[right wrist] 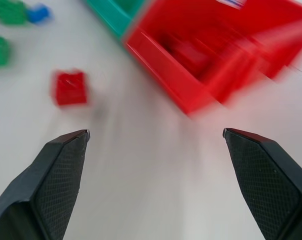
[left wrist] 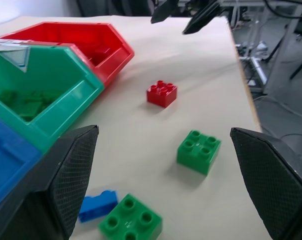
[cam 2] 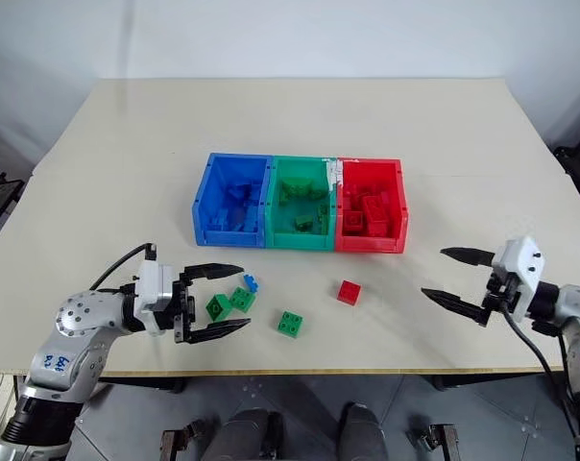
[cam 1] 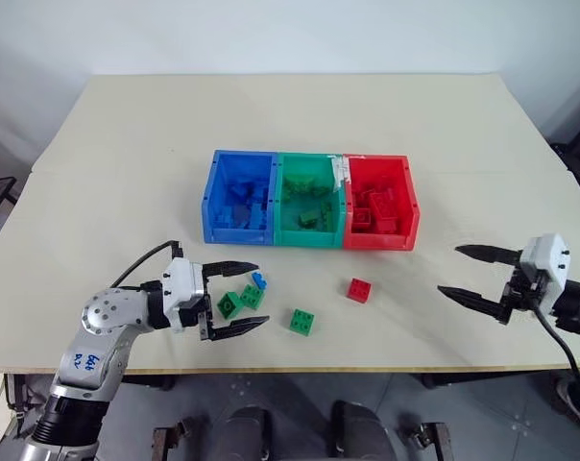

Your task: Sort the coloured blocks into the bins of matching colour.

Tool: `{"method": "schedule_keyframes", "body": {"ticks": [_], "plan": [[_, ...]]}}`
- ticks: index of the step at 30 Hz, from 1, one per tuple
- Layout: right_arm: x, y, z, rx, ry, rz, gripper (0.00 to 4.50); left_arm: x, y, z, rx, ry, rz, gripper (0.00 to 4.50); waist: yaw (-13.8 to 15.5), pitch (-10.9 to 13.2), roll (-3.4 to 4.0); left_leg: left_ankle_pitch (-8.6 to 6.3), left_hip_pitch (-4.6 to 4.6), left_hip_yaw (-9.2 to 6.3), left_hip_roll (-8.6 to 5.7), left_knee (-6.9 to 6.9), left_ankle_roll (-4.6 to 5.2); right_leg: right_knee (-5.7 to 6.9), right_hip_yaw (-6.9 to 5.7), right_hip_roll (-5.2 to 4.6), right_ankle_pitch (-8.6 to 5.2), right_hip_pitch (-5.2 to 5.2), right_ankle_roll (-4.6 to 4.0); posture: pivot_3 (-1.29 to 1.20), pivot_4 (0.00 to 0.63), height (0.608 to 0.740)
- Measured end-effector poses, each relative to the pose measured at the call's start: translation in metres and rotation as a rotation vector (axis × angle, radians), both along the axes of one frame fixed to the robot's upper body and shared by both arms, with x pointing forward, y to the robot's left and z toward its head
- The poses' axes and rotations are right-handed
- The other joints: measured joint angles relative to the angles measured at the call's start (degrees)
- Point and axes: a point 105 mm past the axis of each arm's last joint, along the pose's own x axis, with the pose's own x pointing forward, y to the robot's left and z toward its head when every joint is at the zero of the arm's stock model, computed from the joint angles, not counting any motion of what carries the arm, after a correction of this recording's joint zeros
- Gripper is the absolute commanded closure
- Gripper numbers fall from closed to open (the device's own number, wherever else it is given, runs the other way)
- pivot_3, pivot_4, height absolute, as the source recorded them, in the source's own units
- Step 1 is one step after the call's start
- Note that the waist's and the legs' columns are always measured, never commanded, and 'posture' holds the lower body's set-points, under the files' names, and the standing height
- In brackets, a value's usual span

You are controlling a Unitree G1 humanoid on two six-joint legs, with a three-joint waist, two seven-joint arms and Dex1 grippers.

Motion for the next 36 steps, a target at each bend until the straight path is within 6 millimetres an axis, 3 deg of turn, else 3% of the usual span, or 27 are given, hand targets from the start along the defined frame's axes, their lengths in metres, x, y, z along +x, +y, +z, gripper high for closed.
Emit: {"method": "schedule_keyframes", "body": {"ticks": [7, 13, 16, 23, 24, 29, 33, 36], "plan": [[0.001, 0.055, -0.019, -0.046, 0.146, 0.151, 0.04, -0.014, 0.032, -0.011, 0.032, 0.049, 0.101, 0.00, 0.3, 0.0, -0.01, -0.03, -0.05, -0.22, -0.02, 0.09, -0.03, -0.01, 0.02, -0.04, 0.00, -0.02, -0.01, 0.00, 0.150, 0.740], [0.018, 0.075, -0.042, -0.085, 0.159, 0.111, 0.04, -0.028, 0.047, -0.008, 0.065, 0.075, 0.129, 0.00, 0.9, 0.0, -0.01, -0.07, -0.09, -0.27, -0.08, 0.15, -0.04, -0.01, 0.01, -0.07, 0.01, -0.02, -0.01, 0.00, 0.150, 0.740], [0.023, 0.076, -0.049, -0.103, 0.164, 0.093, 0.63, -0.029, 0.044, -0.003, 0.059, 0.053, 0.129, 0.00, 0.8, 0.0, 0.00, -0.08, -0.09, -0.25, -0.09, 0.14, -0.02, 0.00, 0.01, -0.07, 0.01, -0.02, -0.01, 0.00, 0.150, 0.740], [0.027, 0.079, -0.050, -0.099, 0.137, 0.084, 3.05, -0.028, 0.031, 0.000, 0.018, 0.039, 0.115, 0.00, 0.6, 0.0, 0.00, -0.08, -0.08, -0.22, -0.07, 0.13, -0.03, 0.02, 0.00, -0.03, 0.01, -0.03, -0.01, 0.00, 0.150, 0.740], [0.027, 0.080, -0.050, -0.095, 0.139, 0.090, 3.12, -0.028, 0.030, -0.001, 0.015, 0.043, 0.115, 0.00, 0.6, 0.0, 0.00, -0.09, -0.08, -0.22, -0.07, 0.13, -0.03, 0.02, 0.00, -0.03, 0.01, -0.03, -0.01, 0.00, 0.150, 0.740], [0.032, 0.086, -0.029, 0.012, 0.098, 0.088, 3.12, -0.025, 0.026, -0.002, -0.038, 0.052, 0.145, 0.00, 0.6, 0.0, -0.01, -0.09, -0.09, -0.22, -0.06, 0.18, -0.03, 0.02, 0.01, -0.03, 0.01, -0.03, 0.00, 0.00, 0.150, 0.740], [0.055, 0.088, 0.021, 0.154, -0.022, 0.030, 3.12, -0.021, 0.025, 0.000, -0.087, 0.039, 0.195, 0.00, 0.4, 0.0, 0.00, -0.09, -0.08, -0.21, -0.03, 0.21, -0.03, 0.07, 0.03, -0.03, 0.01, -0.05, -0.01, 0.00, 0.150, 0.740], [0.083, 0.080, 0.062, 0.202, -0.133, -0.076, 3.12, -0.018, 0.026, 0.004, -0.112, 0.023, 0.237, 0.00, 0.1, 0.0, 0.00, -0.09, -0.08, -0.22, -0.04, 0.19, -0.03, 0.08, 0.02, -0.02, 0.01, -0.06, -0.01, 0.00, 0.150, 0.740]]}}
